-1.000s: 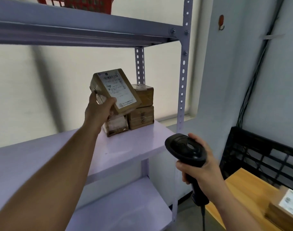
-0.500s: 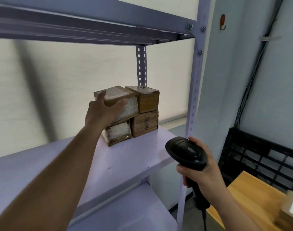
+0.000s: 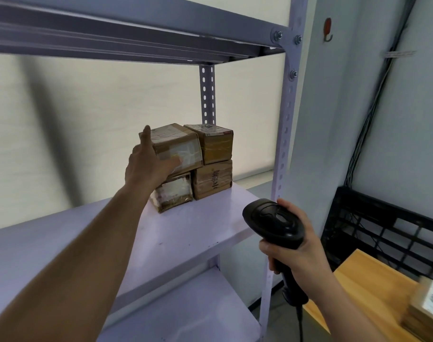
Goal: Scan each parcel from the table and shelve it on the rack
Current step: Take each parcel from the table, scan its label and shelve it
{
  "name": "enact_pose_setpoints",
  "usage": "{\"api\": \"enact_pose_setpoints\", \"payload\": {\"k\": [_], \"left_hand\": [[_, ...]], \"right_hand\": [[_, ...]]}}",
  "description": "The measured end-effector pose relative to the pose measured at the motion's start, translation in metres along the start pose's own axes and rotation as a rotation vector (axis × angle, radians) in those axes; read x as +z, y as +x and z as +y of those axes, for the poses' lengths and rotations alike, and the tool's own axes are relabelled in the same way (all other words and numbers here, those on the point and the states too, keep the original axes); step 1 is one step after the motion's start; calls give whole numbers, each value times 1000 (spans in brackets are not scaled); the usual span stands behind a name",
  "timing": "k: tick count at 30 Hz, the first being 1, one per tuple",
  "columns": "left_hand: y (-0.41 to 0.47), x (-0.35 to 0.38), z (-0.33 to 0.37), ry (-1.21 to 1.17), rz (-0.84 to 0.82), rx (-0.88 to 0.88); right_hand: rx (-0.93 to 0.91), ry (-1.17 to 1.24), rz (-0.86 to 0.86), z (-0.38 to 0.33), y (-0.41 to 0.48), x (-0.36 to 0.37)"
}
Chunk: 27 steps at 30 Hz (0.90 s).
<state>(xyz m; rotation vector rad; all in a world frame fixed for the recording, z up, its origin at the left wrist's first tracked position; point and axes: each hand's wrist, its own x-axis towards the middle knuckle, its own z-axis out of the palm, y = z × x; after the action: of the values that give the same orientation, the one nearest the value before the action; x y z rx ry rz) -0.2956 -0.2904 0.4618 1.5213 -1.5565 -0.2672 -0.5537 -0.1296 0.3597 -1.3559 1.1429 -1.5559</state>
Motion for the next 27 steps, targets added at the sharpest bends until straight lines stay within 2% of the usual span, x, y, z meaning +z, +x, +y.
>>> {"api": "enact_pose_setpoints", "payload": {"k": [7,11,18,27], "left_hand": [[-40,-2,27,109,185,91],[-80,8,44,63,240,248],[-174,69,76,6,36,397],[-289,161,99,-84,-317,307]], "right_hand": [[-38,9,13,-5,-22,-23],[-48,6,17,-6,-41,-41],[-49,-61,40,-9,-89,-86],[-37,-136,137,3,-161,-163]]}}
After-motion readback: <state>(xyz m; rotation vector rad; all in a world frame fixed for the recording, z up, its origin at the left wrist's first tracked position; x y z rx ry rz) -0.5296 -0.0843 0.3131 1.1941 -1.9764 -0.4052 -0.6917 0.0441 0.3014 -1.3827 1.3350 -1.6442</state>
